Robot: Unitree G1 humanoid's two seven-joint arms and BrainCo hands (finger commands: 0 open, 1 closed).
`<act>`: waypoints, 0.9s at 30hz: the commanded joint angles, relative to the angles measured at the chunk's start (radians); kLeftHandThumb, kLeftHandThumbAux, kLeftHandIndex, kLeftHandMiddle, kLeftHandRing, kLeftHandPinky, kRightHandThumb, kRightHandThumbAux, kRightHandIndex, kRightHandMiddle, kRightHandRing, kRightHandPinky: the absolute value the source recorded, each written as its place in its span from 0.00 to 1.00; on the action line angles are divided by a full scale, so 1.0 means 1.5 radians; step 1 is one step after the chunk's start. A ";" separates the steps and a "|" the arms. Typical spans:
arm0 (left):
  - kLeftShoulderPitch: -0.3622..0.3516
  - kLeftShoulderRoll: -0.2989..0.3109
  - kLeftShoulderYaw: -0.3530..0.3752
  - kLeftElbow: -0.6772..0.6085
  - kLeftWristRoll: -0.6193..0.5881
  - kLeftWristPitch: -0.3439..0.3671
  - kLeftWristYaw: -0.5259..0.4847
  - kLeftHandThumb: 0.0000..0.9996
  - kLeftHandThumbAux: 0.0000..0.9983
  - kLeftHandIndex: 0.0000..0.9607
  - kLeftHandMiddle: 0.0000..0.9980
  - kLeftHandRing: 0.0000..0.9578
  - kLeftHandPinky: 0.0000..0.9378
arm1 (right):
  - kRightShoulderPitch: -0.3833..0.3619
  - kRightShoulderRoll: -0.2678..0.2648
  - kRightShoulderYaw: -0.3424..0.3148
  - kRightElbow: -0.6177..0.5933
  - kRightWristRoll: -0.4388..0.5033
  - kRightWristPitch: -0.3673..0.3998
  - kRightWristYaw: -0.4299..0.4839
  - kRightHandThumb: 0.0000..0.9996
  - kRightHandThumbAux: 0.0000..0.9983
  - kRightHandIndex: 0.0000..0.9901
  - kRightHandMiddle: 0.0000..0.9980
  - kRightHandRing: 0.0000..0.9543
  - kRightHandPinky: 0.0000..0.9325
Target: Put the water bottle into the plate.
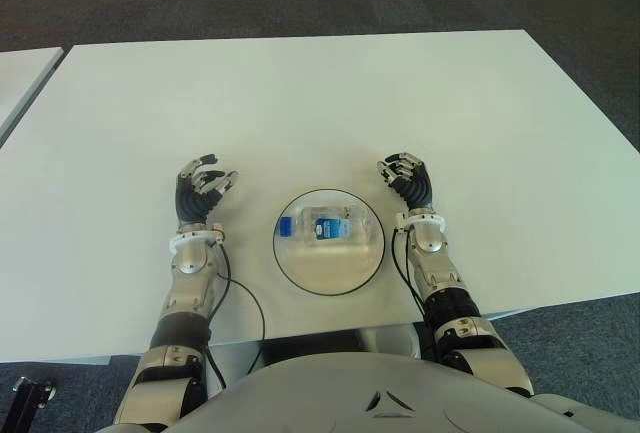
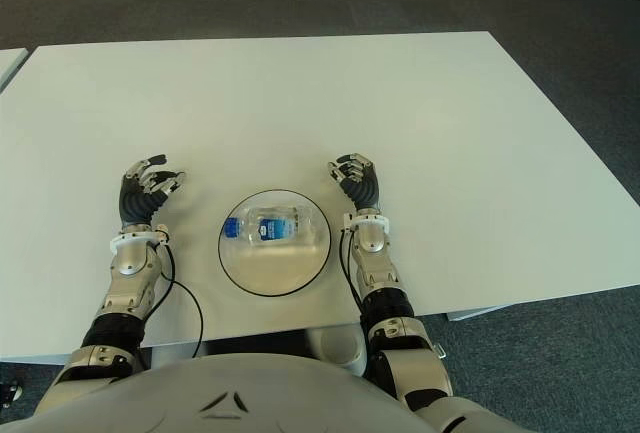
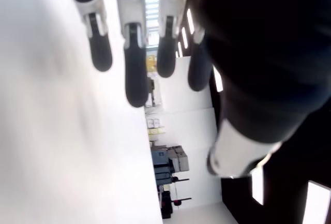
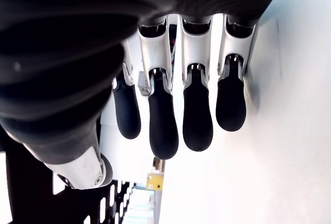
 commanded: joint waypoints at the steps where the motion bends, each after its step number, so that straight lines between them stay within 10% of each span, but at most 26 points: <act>1: -0.010 -0.015 0.008 0.035 0.000 0.005 -0.002 0.11 0.89 0.45 0.47 0.49 0.53 | 0.007 -0.001 0.003 -0.002 -0.004 -0.001 0.002 0.71 0.73 0.44 0.63 0.66 0.68; 3: -0.013 -0.020 0.012 0.042 -0.008 0.000 -0.010 0.14 0.90 0.48 0.49 0.51 0.54 | 0.007 -0.001 0.003 -0.004 -0.005 0.000 0.000 0.71 0.73 0.44 0.63 0.66 0.69; 5: -0.016 -0.024 0.017 0.051 -0.018 -0.005 -0.020 0.47 0.79 0.46 0.53 0.53 0.55 | 0.008 -0.001 0.004 -0.005 -0.006 0.002 -0.001 0.71 0.73 0.44 0.63 0.66 0.69; 8: -0.020 -0.028 0.023 0.062 -0.028 -0.010 -0.032 0.63 0.74 0.45 0.56 0.56 0.59 | 0.008 -0.001 0.004 -0.007 -0.005 0.005 0.001 0.71 0.73 0.44 0.63 0.67 0.69; 27: -0.027 -0.033 0.024 0.084 -0.036 -0.012 -0.078 0.71 0.71 0.45 0.65 0.66 0.65 | 0.006 0.003 0.003 0.002 -0.004 -0.001 -0.004 0.71 0.73 0.44 0.63 0.66 0.67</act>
